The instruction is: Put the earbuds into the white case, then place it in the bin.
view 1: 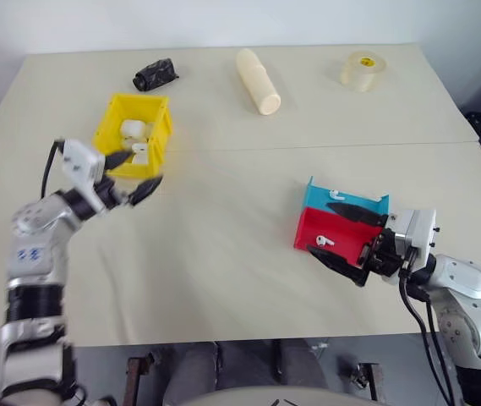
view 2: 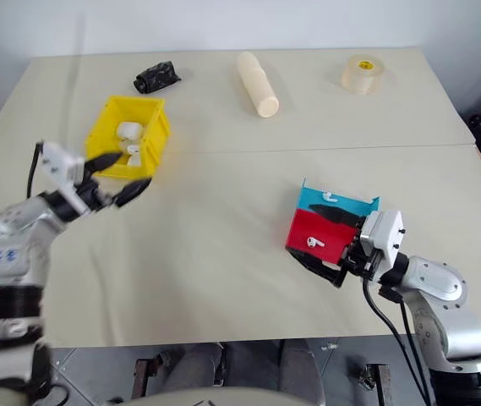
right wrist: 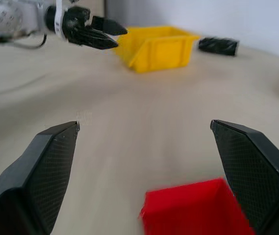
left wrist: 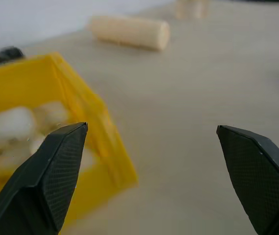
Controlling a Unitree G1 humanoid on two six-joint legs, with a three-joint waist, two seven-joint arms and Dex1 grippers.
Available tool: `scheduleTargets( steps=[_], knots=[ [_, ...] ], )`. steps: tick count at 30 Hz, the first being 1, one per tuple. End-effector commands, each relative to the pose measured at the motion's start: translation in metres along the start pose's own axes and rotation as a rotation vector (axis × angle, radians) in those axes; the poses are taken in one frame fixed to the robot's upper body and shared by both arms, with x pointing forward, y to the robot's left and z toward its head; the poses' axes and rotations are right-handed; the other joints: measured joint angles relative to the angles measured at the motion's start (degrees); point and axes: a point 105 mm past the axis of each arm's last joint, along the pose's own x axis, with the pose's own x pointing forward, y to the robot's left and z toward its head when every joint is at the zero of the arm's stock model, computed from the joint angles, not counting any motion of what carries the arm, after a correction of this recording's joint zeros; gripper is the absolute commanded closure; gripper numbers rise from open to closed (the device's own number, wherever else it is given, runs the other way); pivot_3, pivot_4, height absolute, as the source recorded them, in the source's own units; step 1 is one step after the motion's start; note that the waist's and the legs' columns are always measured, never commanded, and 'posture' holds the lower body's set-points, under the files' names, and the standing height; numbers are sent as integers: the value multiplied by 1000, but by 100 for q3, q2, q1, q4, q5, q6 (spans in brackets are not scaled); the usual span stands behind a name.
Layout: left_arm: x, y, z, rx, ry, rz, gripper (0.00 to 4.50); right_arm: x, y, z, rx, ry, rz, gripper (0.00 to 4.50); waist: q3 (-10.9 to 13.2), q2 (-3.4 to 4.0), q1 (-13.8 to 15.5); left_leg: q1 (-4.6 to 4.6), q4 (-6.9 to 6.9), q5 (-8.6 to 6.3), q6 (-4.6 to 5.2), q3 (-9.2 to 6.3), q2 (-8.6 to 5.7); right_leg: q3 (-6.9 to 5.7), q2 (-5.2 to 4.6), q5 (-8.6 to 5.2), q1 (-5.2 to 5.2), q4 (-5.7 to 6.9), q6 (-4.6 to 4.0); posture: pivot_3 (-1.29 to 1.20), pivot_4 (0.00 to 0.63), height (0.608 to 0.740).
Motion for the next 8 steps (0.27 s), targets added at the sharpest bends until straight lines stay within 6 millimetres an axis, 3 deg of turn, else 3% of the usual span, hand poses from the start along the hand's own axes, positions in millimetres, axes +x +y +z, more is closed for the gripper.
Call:
scheduleTargets(
  steps=[1, 8],
  knots=[
    [-16, -22, 13, 111, -15, -135, 13, -12, -11, 6, -26, 0, -2, 0, 1, 0, 25, 0, 1, 0, 0, -1, 0, 0, -2, 0, 1, -16, 0, 0, 150, 740],
    [-13, -33, 14, 167, -25, -110, 13, -35, -28, -4, -60, 82, -34, 0, 1, 0, 172, 1, 9, -1, 3, -8, -11, -3, -12, 0, 10, -18, -1, 0, 150, 740]
  ],
)
